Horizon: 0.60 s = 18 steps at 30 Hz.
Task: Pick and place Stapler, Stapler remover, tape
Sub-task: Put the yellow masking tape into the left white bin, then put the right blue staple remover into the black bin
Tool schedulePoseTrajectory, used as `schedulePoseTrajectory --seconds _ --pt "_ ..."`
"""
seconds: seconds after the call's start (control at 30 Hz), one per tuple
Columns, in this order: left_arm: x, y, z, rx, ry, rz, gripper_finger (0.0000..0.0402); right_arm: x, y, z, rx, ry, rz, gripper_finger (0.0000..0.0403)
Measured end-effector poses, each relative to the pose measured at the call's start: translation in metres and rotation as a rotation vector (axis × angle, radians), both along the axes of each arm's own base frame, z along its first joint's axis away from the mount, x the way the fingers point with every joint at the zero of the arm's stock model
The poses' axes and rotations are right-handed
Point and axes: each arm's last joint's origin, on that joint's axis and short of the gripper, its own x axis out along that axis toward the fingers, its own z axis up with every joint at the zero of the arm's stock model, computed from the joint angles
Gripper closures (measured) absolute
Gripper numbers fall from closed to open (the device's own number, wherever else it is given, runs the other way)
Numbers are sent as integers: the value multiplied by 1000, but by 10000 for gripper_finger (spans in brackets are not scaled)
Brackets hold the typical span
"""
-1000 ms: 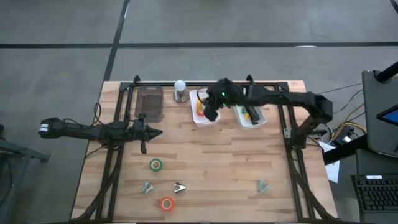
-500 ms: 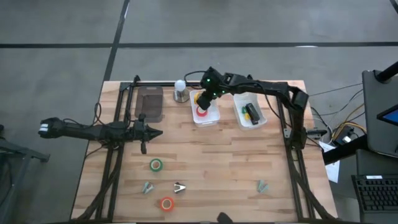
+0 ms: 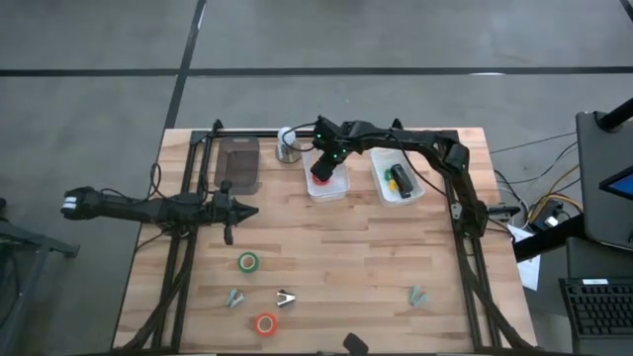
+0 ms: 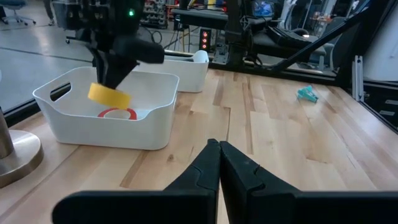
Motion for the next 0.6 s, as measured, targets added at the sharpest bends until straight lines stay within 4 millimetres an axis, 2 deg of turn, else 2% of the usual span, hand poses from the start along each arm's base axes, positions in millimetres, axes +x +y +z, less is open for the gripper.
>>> schedulePoseTrajectory --seconds 0.3,0.5,0.6 --pt "0 0 0 0 1 0 390 -3 3 -3 24 35 7 319" --pt "0 0 0 0 2 0 390 -2 5 0 10 35 38 270" --pt "0 0 0 0 2 0 390 -5 9 10 8 32 47 243"
